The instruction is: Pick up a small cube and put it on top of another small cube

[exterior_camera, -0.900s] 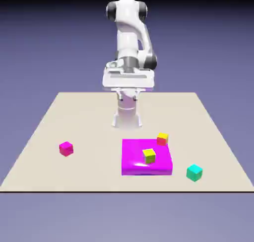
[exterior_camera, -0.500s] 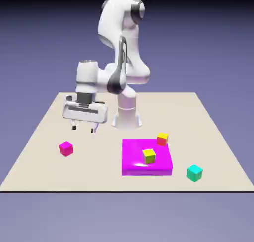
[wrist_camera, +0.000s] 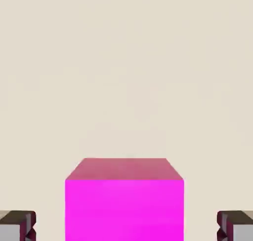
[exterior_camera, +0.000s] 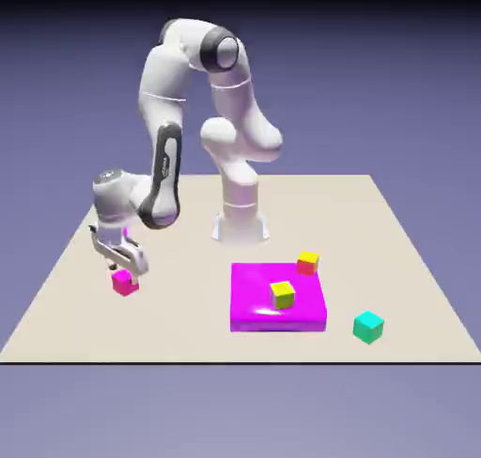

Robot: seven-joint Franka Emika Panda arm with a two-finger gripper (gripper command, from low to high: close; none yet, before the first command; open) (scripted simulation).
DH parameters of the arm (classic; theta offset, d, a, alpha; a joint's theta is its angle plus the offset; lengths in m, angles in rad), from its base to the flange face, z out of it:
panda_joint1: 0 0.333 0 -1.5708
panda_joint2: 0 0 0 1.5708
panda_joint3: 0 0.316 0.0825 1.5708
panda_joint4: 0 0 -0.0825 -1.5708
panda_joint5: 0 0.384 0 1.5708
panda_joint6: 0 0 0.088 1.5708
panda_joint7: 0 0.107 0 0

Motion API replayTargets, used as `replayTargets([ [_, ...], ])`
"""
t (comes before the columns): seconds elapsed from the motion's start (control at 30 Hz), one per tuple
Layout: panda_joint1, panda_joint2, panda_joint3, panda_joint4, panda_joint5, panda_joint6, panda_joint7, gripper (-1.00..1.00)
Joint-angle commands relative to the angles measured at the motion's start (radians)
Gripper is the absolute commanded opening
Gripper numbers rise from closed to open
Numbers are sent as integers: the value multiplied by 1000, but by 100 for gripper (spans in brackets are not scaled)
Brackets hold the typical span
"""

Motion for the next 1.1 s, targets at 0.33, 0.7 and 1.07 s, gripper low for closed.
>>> replayTargets([
  [0.33, 240, -208, -121, 5, -243, -213, 206, -100],
  [0.7, 516, -121, 278, 228, -415, -359, 430, -100],
  [1.07, 745, -49, 609, 413, -558, -481, 617, -100],
])
